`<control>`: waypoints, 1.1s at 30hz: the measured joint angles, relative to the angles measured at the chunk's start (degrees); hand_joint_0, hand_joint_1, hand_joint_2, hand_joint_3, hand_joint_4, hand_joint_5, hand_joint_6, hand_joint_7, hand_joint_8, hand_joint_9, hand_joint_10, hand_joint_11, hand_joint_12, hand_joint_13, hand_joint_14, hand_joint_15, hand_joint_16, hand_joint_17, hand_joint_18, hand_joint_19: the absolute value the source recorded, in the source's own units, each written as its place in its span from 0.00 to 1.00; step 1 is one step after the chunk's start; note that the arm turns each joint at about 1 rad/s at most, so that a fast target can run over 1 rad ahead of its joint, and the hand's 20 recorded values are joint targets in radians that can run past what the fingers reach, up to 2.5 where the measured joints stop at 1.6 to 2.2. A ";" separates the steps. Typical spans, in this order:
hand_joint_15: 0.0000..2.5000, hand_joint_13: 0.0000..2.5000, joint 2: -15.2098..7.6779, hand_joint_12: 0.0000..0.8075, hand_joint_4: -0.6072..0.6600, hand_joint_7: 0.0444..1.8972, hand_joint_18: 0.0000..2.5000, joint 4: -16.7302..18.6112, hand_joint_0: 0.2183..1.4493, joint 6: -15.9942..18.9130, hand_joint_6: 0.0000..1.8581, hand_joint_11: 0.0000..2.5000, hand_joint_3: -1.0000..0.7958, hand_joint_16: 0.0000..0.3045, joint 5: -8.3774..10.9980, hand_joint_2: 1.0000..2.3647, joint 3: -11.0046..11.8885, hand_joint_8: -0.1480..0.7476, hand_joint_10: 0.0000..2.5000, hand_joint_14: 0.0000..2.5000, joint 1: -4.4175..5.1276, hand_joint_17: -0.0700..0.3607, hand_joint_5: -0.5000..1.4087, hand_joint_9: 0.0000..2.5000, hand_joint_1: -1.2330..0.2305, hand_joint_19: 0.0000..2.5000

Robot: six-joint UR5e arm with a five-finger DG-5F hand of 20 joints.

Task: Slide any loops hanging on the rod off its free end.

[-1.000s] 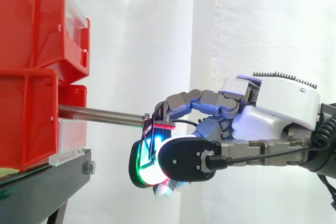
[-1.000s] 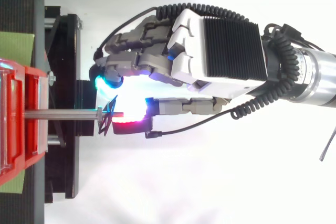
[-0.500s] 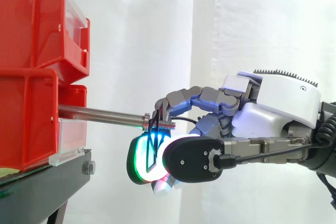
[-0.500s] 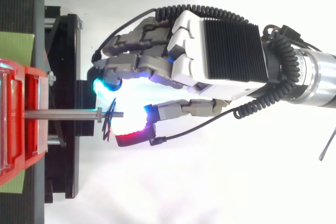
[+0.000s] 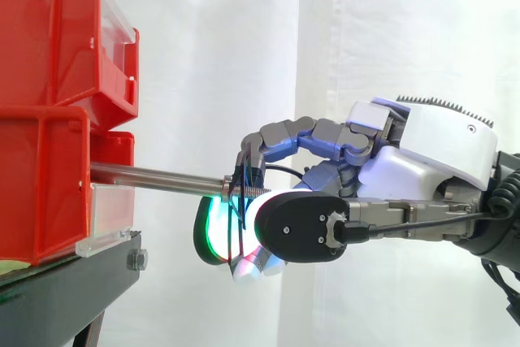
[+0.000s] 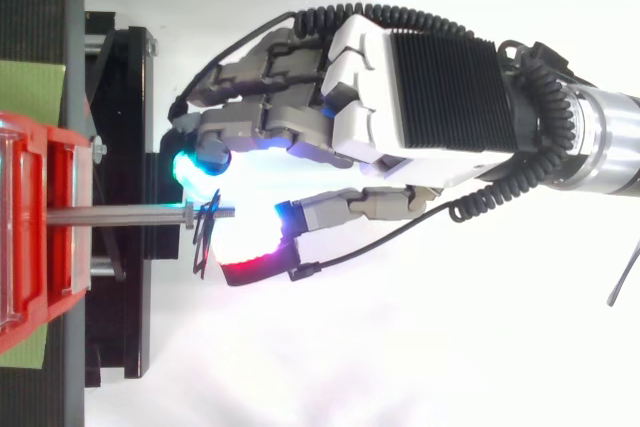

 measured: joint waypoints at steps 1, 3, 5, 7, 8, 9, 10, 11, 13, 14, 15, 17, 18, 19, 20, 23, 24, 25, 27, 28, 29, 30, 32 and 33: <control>0.10 0.35 0.00 0.50 0.67 0.56 0.37 -0.04 0.28 0.05 0.41 0.18 0.38 0.21 -0.06 0.01 0.00 0.57 0.00 0.00 -0.09 0.50 0.18 0.39 0.42 0.18; 0.10 0.35 0.00 0.50 0.67 0.56 0.37 -0.14 0.28 0.16 0.41 0.19 0.38 0.21 -0.19 0.01 0.00 0.57 0.00 0.00 -0.28 0.50 0.18 0.39 0.42 0.19; 0.10 0.35 -0.20 0.49 0.67 0.56 0.37 -0.19 0.28 0.39 0.41 0.18 0.38 0.21 -0.31 0.01 -0.01 0.57 0.00 0.00 -0.47 0.50 0.18 0.39 0.42 0.18; 0.10 0.35 -0.44 0.49 0.67 0.56 0.37 -0.10 0.28 0.76 0.41 0.19 0.38 0.21 -0.38 0.01 -0.01 0.57 0.00 0.00 -0.59 0.50 0.18 0.39 0.42 0.18; 0.10 0.35 -0.60 0.49 0.67 0.56 0.37 -0.01 0.28 1.07 0.41 0.18 0.38 0.21 -0.41 0.01 -0.01 0.57 0.01 0.00 -0.65 0.50 0.18 0.39 0.42 0.18; 0.10 0.35 -0.74 0.50 0.67 0.56 0.37 0.06 0.28 1.31 0.41 0.18 0.38 0.21 -0.41 0.01 -0.02 0.57 0.00 0.00 -0.69 0.50 0.18 0.39 0.42 0.19; 0.10 0.35 -0.85 0.49 0.67 0.56 0.37 0.12 0.28 1.52 0.41 0.18 0.38 0.21 -0.43 0.01 -0.02 0.57 0.00 0.00 -0.71 0.50 0.18 0.39 0.42 0.18; 0.10 0.35 -0.95 0.49 0.67 0.55 0.37 0.21 0.28 1.74 0.41 0.18 0.38 0.21 -0.43 0.01 -0.02 0.57 0.00 0.00 -0.73 0.50 0.18 0.39 0.42 0.18; 0.10 0.35 -1.06 0.49 0.67 0.55 0.37 0.34 0.28 1.99 0.41 0.19 0.38 0.21 -0.44 0.01 -0.02 0.57 0.00 0.00 -0.75 0.50 0.18 0.39 0.42 0.18; 0.10 0.35 -1.09 0.49 0.67 0.56 0.37 0.37 0.28 2.07 0.41 0.19 0.38 0.21 -0.44 0.01 -0.02 0.57 0.00 0.00 -0.78 0.50 0.18 0.39 0.42 0.18; 0.10 0.35 -1.11 0.49 0.67 0.56 0.37 0.36 0.28 2.15 0.41 0.19 0.38 0.21 -0.44 0.01 -0.02 0.57 0.00 0.00 -0.84 0.50 0.18 0.39 0.42 0.18; 0.10 0.35 -1.12 0.49 0.67 0.56 0.37 0.29 0.28 2.21 0.41 0.18 0.38 0.21 -0.44 0.01 -0.02 0.57 0.00 0.00 -0.97 0.50 0.18 0.39 0.42 0.18; 0.10 0.35 -1.11 0.49 0.67 0.56 0.37 0.25 0.28 2.23 0.41 0.18 0.38 0.21 -0.45 0.01 -0.02 0.57 0.00 0.00 -1.02 0.50 0.18 0.39 0.42 0.18; 0.10 0.35 -1.12 0.49 0.67 0.56 0.37 0.22 0.28 2.23 0.41 0.18 0.38 0.21 -0.45 0.01 -0.02 0.57 0.00 0.00 -1.08 0.50 0.18 0.39 0.42 0.18; 0.10 0.35 -1.14 0.49 0.67 0.56 0.37 0.18 0.28 2.24 0.41 0.19 0.38 0.21 -0.45 0.01 -0.02 0.57 0.00 0.00 -1.14 0.50 0.18 0.39 0.42 0.19; 0.10 0.35 -1.18 0.49 0.67 0.56 0.37 0.15 0.28 2.25 0.41 0.19 0.38 0.21 -0.49 0.01 -0.02 0.57 0.00 0.00 -1.28 0.50 0.18 0.39 0.42 0.19; 0.10 0.35 -1.17 0.49 0.67 0.56 0.37 0.16 0.28 2.25 0.41 0.19 0.38 0.21 -0.53 0.01 -0.02 0.57 0.00 0.00 -1.32 0.50 0.18 0.39 0.42 0.19; 0.10 0.35 -1.17 0.49 0.67 0.56 0.37 0.20 0.28 2.25 0.41 0.19 0.38 0.21 -0.62 0.01 -0.02 0.57 0.00 0.00 -1.36 0.50 0.18 0.39 0.42 0.18; 0.10 0.35 -1.20 0.49 0.67 0.56 0.37 0.29 0.28 2.25 0.41 0.18 0.38 0.21 -0.76 0.01 -0.02 0.57 0.00 0.00 -1.40 0.50 0.18 0.39 0.42 0.19; 0.10 0.35 -1.28 0.49 0.67 0.56 0.37 0.32 0.28 2.25 0.41 0.18 0.38 0.21 -0.83 0.01 -0.02 0.57 0.00 0.00 -1.41 0.50 0.18 0.39 0.42 0.18; 0.10 0.35 -1.51 0.49 0.67 0.56 0.37 0.38 0.28 2.25 0.41 0.19 0.38 0.21 -0.90 0.01 -0.02 0.57 0.00 0.00 -1.42 0.50 0.18 0.39 0.42 0.18; 0.10 0.35 -1.70 0.49 0.67 0.56 0.37 0.48 0.28 2.25 0.41 0.18 0.38 0.21 -0.96 0.01 -0.02 0.57 0.00 0.00 -1.44 0.50 0.18 0.39 0.42 0.19; 0.10 0.35 -2.40 0.49 0.67 0.56 0.37 1.13 0.28 2.32 0.41 0.19 0.38 0.21 -1.08 0.01 -0.01 0.57 0.00 0.00 -1.46 0.50 0.18 0.39 0.42 0.18; 0.10 0.35 -2.74 0.49 0.67 0.56 0.37 1.59 0.28 2.39 0.41 0.19 0.38 0.21 -1.13 0.01 0.00 0.57 0.00 0.00 -1.46 0.50 0.18 0.39 0.42 0.18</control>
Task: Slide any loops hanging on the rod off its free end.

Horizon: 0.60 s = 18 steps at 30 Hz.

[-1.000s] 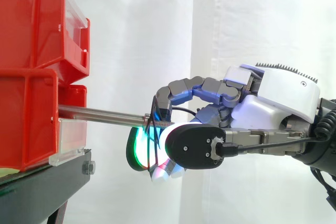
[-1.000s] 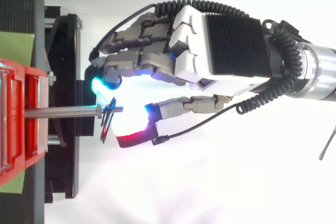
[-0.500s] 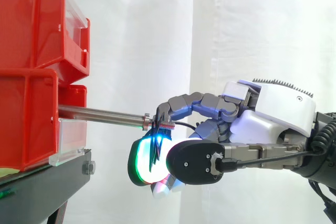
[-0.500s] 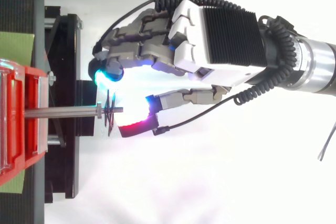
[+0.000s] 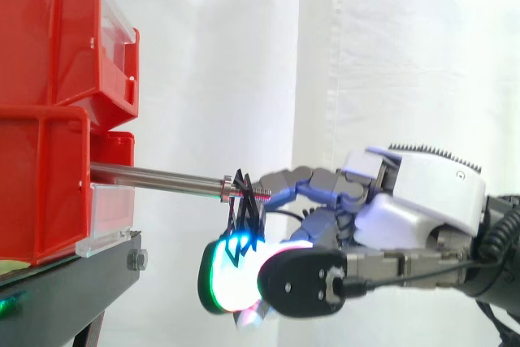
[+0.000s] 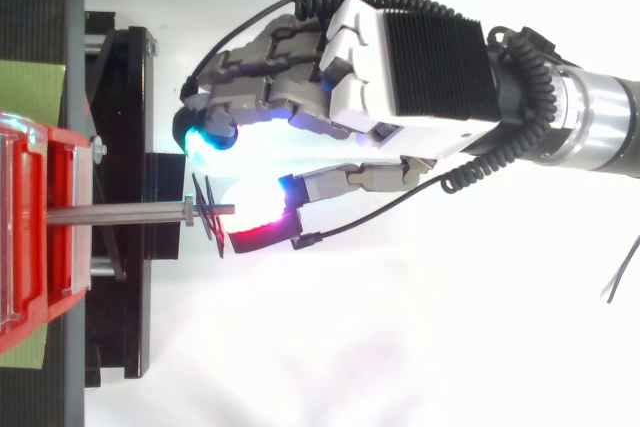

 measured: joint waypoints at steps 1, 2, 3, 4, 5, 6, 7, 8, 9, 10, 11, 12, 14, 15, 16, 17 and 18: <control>0.10 0.35 -0.34 0.49 0.67 0.56 0.37 0.82 0.28 0.16 0.41 0.19 0.38 0.21 -0.07 0.01 0.02 0.57 0.00 0.00 0.01 0.50 0.18 0.39 0.42 0.18; 0.10 0.35 -0.51 0.49 0.67 0.56 0.37 1.43 0.28 0.31 0.41 0.19 0.38 0.21 -0.10 0.01 0.02 0.57 0.00 0.00 0.01 0.50 0.18 0.39 0.42 0.18; 0.10 0.35 -0.63 0.49 0.67 0.56 0.37 2.04 0.28 0.55 0.41 0.18 0.38 0.21 -0.16 0.01 0.03 0.57 0.00 0.00 0.02 0.50 0.18 0.39 0.42 0.18; 0.10 0.35 -0.71 0.49 0.67 0.56 0.37 2.57 0.28 0.84 0.41 0.19 0.38 0.21 -0.25 0.01 0.05 0.58 0.00 0.00 0.05 0.50 0.18 0.39 0.42 0.18; 0.10 0.35 -0.76 0.49 0.67 0.56 0.37 3.08 0.28 1.27 0.41 0.19 0.38 0.21 -0.45 0.01 0.13 0.58 0.00 0.00 0.05 0.50 0.18 0.39 0.42 0.18; 0.10 0.35 -0.79 0.49 0.67 0.56 0.37 3.34 0.28 1.60 0.41 0.19 0.38 0.21 -0.64 0.01 0.25 0.57 0.00 0.00 0.04 0.50 0.18 0.39 0.43 0.18; 0.10 0.35 -0.81 0.49 0.67 0.56 0.37 3.57 0.28 2.04 0.41 0.19 0.38 0.21 -0.94 0.01 0.43 0.57 0.00 0.00 0.03 0.50 0.18 0.39 0.43 0.18; 0.10 0.35 -0.81 0.49 0.67 0.56 0.37 3.65 0.28 2.23 0.41 0.18 0.38 0.21 -1.09 0.01 0.52 0.57 0.00 0.00 0.03 0.50 0.18 0.39 0.43 0.18; 0.10 0.35 -0.81 0.50 0.67 0.56 0.37 3.76 0.28 2.59 0.41 0.18 0.38 0.21 -1.36 0.01 0.67 0.57 0.00 0.00 0.02 0.50 0.18 0.39 0.43 0.18; 0.10 0.35 -0.82 0.49 0.67 0.56 0.37 3.81 0.28 2.85 0.41 0.18 0.38 0.21 -1.53 0.01 0.75 0.57 0.00 0.00 0.01 0.50 0.18 0.39 0.43 0.18; 0.10 0.35 -0.82 0.50 0.67 0.55 0.37 3.84 0.28 3.19 0.41 0.19 0.38 0.21 -1.74 0.01 0.84 0.57 0.00 0.00 0.01 0.50 0.18 0.39 0.43 0.18; 0.10 0.35 -0.81 0.50 0.67 0.56 0.37 3.87 0.28 3.48 0.41 0.19 0.38 0.21 -1.85 0.01 0.90 0.57 0.00 0.00 0.02 0.50 0.18 0.39 0.43 0.18; 0.10 0.35 -0.81 0.50 0.67 0.56 0.37 3.88 0.28 4.21 0.41 0.18 0.38 0.21 -2.01 0.01 0.97 0.57 0.00 0.00 0.01 0.50 0.18 0.39 0.43 0.18; 0.10 0.35 -0.81 0.49 0.67 0.56 0.37 3.89 0.28 4.52 0.41 0.19 0.38 0.21 -2.05 0.01 0.99 0.57 0.00 0.00 0.01 0.50 0.18 0.39 0.43 0.18; 0.10 0.35 -0.81 0.49 0.67 0.56 0.37 3.89 0.28 4.77 0.41 0.18 0.38 0.21 -2.08 0.01 1.00 0.58 0.00 0.00 0.02 0.50 0.18 0.39 0.43 0.18; 0.10 0.35 -0.82 0.49 0.67 0.56 0.37 3.90 0.28 5.00 0.41 0.18 0.38 0.21 -2.09 0.01 1.01 0.57 0.00 0.00 0.05 0.50 0.18 0.39 0.43 0.18; 0.10 0.35 -0.82 0.49 0.67 0.56 0.37 3.93 0.28 5.12 0.41 0.18 0.38 0.21 -2.08 0.01 1.01 0.58 0.00 0.00 0.08 0.50 0.18 0.39 0.43 0.18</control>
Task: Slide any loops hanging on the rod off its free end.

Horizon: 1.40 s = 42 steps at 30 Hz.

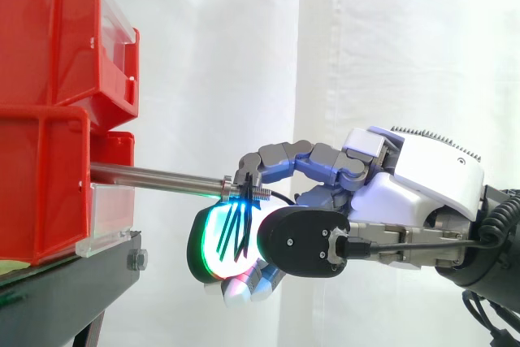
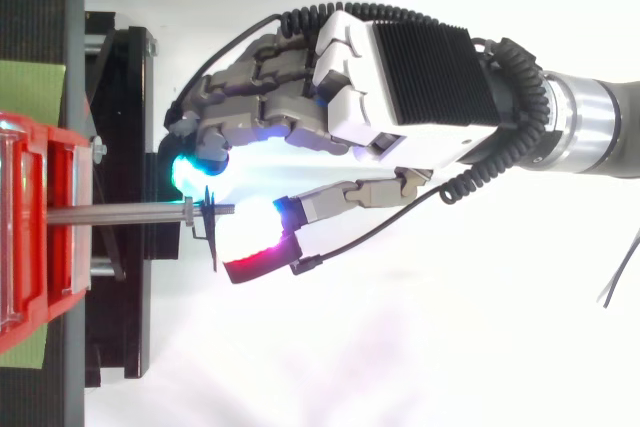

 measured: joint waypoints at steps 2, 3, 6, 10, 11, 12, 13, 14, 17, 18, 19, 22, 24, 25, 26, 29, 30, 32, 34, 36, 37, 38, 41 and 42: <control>0.10 0.35 0.00 0.49 0.68 0.57 0.37 0.04 0.28 0.16 0.42 0.18 0.38 0.21 0.07 0.01 0.02 0.58 0.00 0.00 0.10 0.50 0.18 0.39 0.42 0.18; 0.10 0.35 -0.01 0.49 0.67 0.58 0.37 0.05 0.28 0.20 0.42 0.19 0.38 0.21 0.11 0.01 0.02 0.58 0.00 0.00 0.13 0.50 0.18 0.39 0.41 0.18; 0.10 0.35 0.00 0.49 0.68 0.58 0.37 0.02 0.29 0.25 0.43 0.19 0.39 0.21 0.18 0.01 0.05 0.57 0.00 0.00 0.20 0.50 0.17 0.39 0.40 0.18; 0.10 0.35 -0.01 0.49 0.66 0.60 0.37 -0.02 0.29 0.27 0.45 0.19 0.44 0.21 0.21 0.01 0.04 0.57 0.00 0.00 0.26 0.50 0.17 0.39 0.40 0.18; 0.10 0.35 -0.01 0.49 0.65 0.60 0.37 -0.02 0.29 0.27 0.46 0.19 0.45 0.21 0.21 0.02 0.04 0.58 0.00 0.00 0.27 0.50 0.17 0.39 0.40 0.18; 0.10 0.35 -0.01 0.49 0.65 0.61 0.37 -0.02 0.29 0.27 0.47 0.19 0.48 0.21 0.21 0.02 0.04 0.57 0.00 0.00 0.27 0.50 0.17 0.39 0.40 0.18; 0.10 0.35 -0.01 0.49 0.64 0.62 0.37 -0.01 0.29 0.27 0.47 0.19 0.50 0.21 0.21 0.02 0.04 0.58 0.01 0.00 0.27 0.50 0.17 0.39 0.39 0.18; 0.10 0.36 -0.01 0.50 0.64 0.62 0.38 0.02 0.29 0.27 0.47 0.19 0.51 0.22 0.21 0.02 0.03 0.59 0.00 0.00 0.28 0.51 0.17 0.40 0.39 0.18; 0.09 0.36 -0.01 0.52 0.63 0.61 0.39 0.10 0.28 0.27 0.48 0.19 0.54 0.23 0.22 0.02 0.05 0.60 0.00 0.00 0.29 0.52 0.18 0.40 0.39 0.17; 0.09 0.37 -0.01 0.53 0.63 0.62 0.40 0.11 0.29 0.27 0.48 0.19 0.54 0.23 0.22 0.01 0.04 0.61 0.00 0.00 0.29 0.53 0.18 0.41 0.38 0.17; 0.09 0.37 -0.01 0.53 0.63 0.62 0.40 0.12 0.29 0.27 0.48 0.19 0.55 0.23 0.22 0.01 0.04 0.61 0.00 0.00 0.30 0.53 0.18 0.41 0.38 0.17; 0.09 0.37 -0.01 0.54 0.61 0.62 0.40 0.14 0.29 0.27 0.48 0.19 0.56 0.24 0.21 0.01 0.05 0.62 0.00 0.00 0.35 0.54 0.18 0.41 0.38 0.17; 0.09 0.37 -0.01 0.54 0.61 0.62 0.41 0.14 0.29 0.27 0.48 0.19 0.56 0.24 0.22 0.01 0.05 0.62 0.00 0.00 0.36 0.55 0.18 0.41 0.38 0.16; 0.09 0.37 -0.01 0.54 0.61 0.61 0.41 0.12 0.29 0.27 0.48 0.19 0.56 0.24 0.22 0.01 0.05 0.62 0.00 0.00 0.36 0.55 0.18 0.41 0.38 0.16; 0.09 0.37 -0.01 0.54 0.63 0.61 0.41 0.11 0.29 0.27 0.48 0.19 0.55 0.24 0.22 0.01 0.05 0.62 0.00 0.00 0.36 0.55 0.18 0.41 0.38 0.16; 0.10 0.36 -0.01 0.50 0.66 0.61 0.38 0.06 0.28 0.27 0.47 0.20 0.47 0.22 0.22 0.01 0.05 0.58 0.00 0.00 0.37 0.51 0.18 0.40 0.38 0.18; 0.10 0.35 -0.01 0.50 0.67 0.60 0.37 0.04 0.28 0.27 0.46 0.19 0.43 0.21 0.21 0.01 0.05 0.57 0.01 0.00 0.37 0.50 0.18 0.40 0.39 0.18; 0.10 0.35 -0.01 0.50 0.67 0.59 0.37 0.05 0.27 0.27 0.45 0.19 0.41 0.21 0.18 0.01 0.06 0.57 0.00 0.00 0.37 0.50 0.18 0.39 0.40 0.19; 0.10 0.35 -0.01 0.50 0.67 0.57 0.37 0.12 0.27 0.27 0.43 0.19 0.40 0.21 0.10 0.01 0.05 0.57 0.00 0.00 0.36 0.50 0.18 0.39 0.40 0.19; 0.10 0.35 -0.04 0.50 0.67 0.57 0.37 0.23 0.27 0.27 0.41 0.19 0.39 0.21 -0.05 0.01 0.05 0.57 0.00 0.00 0.31 0.50 0.18 0.39 0.40 0.19; 0.10 0.35 -0.06 0.50 0.66 0.56 0.37 0.26 0.27 0.27 0.41 0.19 0.39 0.21 -0.10 0.01 0.05 0.57 0.00 0.00 0.25 0.50 0.18 0.39 0.40 0.18; 0.10 0.35 -0.09 0.50 0.66 0.57 0.37 0.32 0.27 0.27 0.40 0.19 0.39 0.21 -0.15 0.01 0.05 0.57 0.01 0.00 0.18 0.50 0.18 0.39 0.40 0.18; 0.10 0.35 -0.37 0.50 0.67 0.58 0.37 0.38 0.27 0.23 0.37 0.19 0.39 0.21 -0.20 0.01 0.04 0.57 0.00 0.00 -0.06 0.50 0.19 0.39 0.41 0.19; 0.10 0.35 -0.46 0.49 0.68 0.59 0.37 0.39 0.27 0.22 0.36 0.19 0.39 0.21 -0.22 0.01 0.04 0.58 0.00 0.00 -0.13 0.50 0.19 0.39 0.41 0.19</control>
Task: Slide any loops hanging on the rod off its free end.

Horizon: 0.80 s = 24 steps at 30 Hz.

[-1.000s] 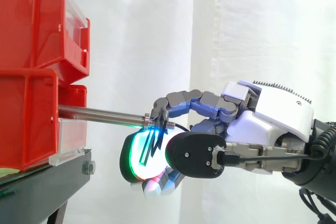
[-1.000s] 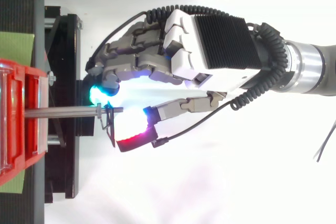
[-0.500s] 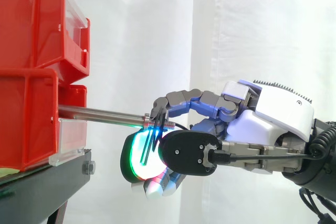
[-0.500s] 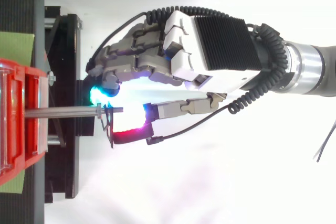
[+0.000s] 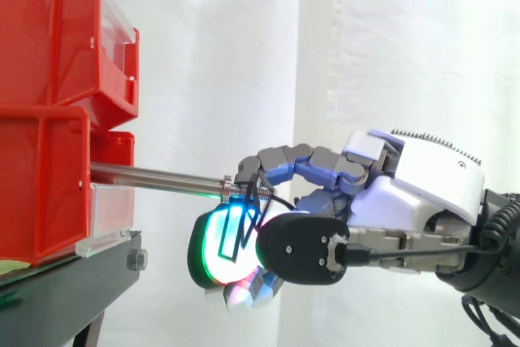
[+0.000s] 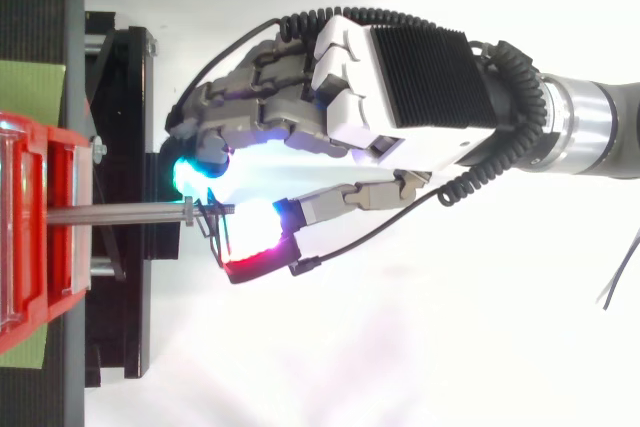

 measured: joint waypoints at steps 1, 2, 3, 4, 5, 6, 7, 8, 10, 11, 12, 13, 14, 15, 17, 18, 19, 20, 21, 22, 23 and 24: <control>0.10 0.35 -0.09 0.49 0.68 0.59 0.37 0.00 0.27 -0.02 0.35 0.19 0.38 0.21 -0.03 0.01 0.00 0.57 0.00 0.00 -0.07 0.50 0.19 0.39 0.41 0.19; 0.10 0.35 -0.26 0.50 0.69 0.61 0.37 0.00 0.27 -0.03 0.35 0.19 0.39 0.21 -0.08 0.01 -0.01 0.57 0.01 0.00 -0.15 0.50 0.19 0.39 0.41 0.19; 0.10 0.35 -0.40 0.50 0.68 0.60 0.37 0.01 0.27 -0.03 0.34 0.19 0.39 0.21 -0.14 0.01 -0.01 0.57 0.00 0.00 -0.24 0.50 0.19 0.39 0.41 0.19; 0.10 0.35 -0.51 0.50 0.68 0.62 0.37 0.03 0.27 -0.05 0.34 0.19 0.38 0.21 -0.24 0.01 0.00 0.57 0.00 0.00 -0.33 0.50 0.20 0.39 0.41 0.19; 0.10 0.35 -0.61 0.50 0.68 0.62 0.37 0.09 0.27 -0.07 0.33 0.19 0.38 0.21 -0.39 0.01 0.00 0.57 0.00 0.00 -0.45 0.50 0.20 0.39 0.41 0.19; 0.10 0.35 -0.66 0.50 0.69 0.63 0.37 0.15 0.27 -0.08 0.32 0.19 0.38 0.21 -0.53 0.01 0.00 0.57 0.00 0.00 -0.55 0.50 0.20 0.39 0.41 0.19; 0.10 0.35 -0.70 0.50 0.69 0.64 0.37 0.24 0.27 -0.09 0.32 0.19 0.38 0.21 -0.68 0.01 0.00 0.57 0.00 0.00 -0.64 0.50 0.20 0.39 0.41 0.19; 0.10 0.35 -0.73 0.50 0.69 0.64 0.37 0.37 0.27 -0.10 0.32 0.19 0.38 0.21 -0.90 0.01 -0.01 0.57 0.01 0.00 -0.75 0.50 0.20 0.39 0.41 0.19; 0.10 0.35 -0.75 0.50 0.69 0.64 0.37 0.61 0.27 -0.11 0.32 0.19 0.38 0.21 -1.33 0.01 -0.01 0.57 0.00 0.00 -0.94 0.50 0.20 0.39 0.42 0.19; 0.10 0.35 -0.75 0.49 0.69 0.64 0.37 0.80 0.27 -0.12 0.31 0.19 0.38 0.21 -1.64 0.01 -0.01 0.57 0.00 0.00 -1.07 0.50 0.20 0.39 0.42 0.19; 0.10 0.35 -0.76 0.50 0.68 0.64 0.37 0.96 0.27 -0.14 0.31 0.19 0.38 0.21 -1.90 0.01 -0.01 0.57 0.00 0.00 -1.16 0.50 0.20 0.39 0.43 0.19; 0.10 0.35 -0.76 0.50 0.69 0.64 0.37 1.11 0.27 -0.15 0.31 0.19 0.38 0.21 -2.15 0.01 -0.01 0.57 0.00 0.00 -1.23 0.50 0.20 0.39 0.43 0.19; 0.10 0.35 -0.76 0.49 0.69 0.64 0.37 1.26 0.27 -0.17 0.31 0.19 0.38 0.21 -2.43 0.01 -0.01 0.57 0.00 0.00 -1.31 0.50 0.20 0.39 0.43 0.19; 0.10 0.35 -0.76 0.50 0.68 0.64 0.37 1.34 0.27 -0.18 0.31 0.19 0.38 0.21 -2.58 0.01 -0.01 0.57 0.00 0.00 -1.35 0.50 0.20 0.39 0.44 0.19; 0.10 0.35 -0.77 0.50 0.68 0.65 0.37 1.44 0.27 -0.19 0.31 0.19 0.38 0.21 -2.78 0.01 -0.01 0.57 0.00 0.00 -1.40 0.50 0.20 0.39 0.44 0.19; 0.10 0.35 -0.77 0.50 0.68 0.65 0.37 1.47 0.27 -0.20 0.31 0.19 0.38 0.21 -2.82 0.01 0.00 0.57 0.00 0.00 -1.40 0.50 0.20 0.39 0.44 0.19; 0.10 0.35 -0.77 0.50 0.69 0.65 0.37 1.48 0.27 -0.20 0.31 0.19 0.37 0.21 -2.85 0.01 -0.01 0.57 0.00 0.00 -1.40 0.50 0.20 0.39 0.44 0.19; 0.10 0.35 -0.76 0.50 0.68 0.65 0.37 1.49 0.27 -0.20 0.31 0.19 0.38 0.21 -2.87 0.01 -0.01 0.57 0.00 0.00 -1.38 0.50 0.20 0.39 0.44 0.19; 0.10 0.35 -0.76 0.50 0.68 0.65 0.37 1.52 0.28 -0.19 0.31 0.19 0.37 0.21 -2.88 0.01 0.01 0.57 0.00 0.00 -1.35 0.50 0.20 0.39 0.44 0.19; 0.10 0.35 -0.76 0.50 0.68 0.65 0.37 1.54 0.28 -0.18 0.32 0.19 0.37 0.21 -2.89 0.01 0.02 0.58 0.00 0.00 -1.32 0.50 0.20 0.39 0.44 0.19; 0.10 0.35 -0.76 0.50 0.68 0.64 0.37 1.59 0.28 -0.16 0.32 0.19 0.37 0.21 -2.89 0.01 0.05 0.57 0.00 0.00 -1.27 0.50 0.20 0.39 0.44 0.19; 0.10 0.35 -0.76 0.50 0.68 0.64 0.37 1.61 0.28 -0.15 0.32 0.19 0.37 0.21 -2.90 0.01 0.10 0.57 0.00 0.00 -1.23 0.50 0.20 0.39 0.44 0.19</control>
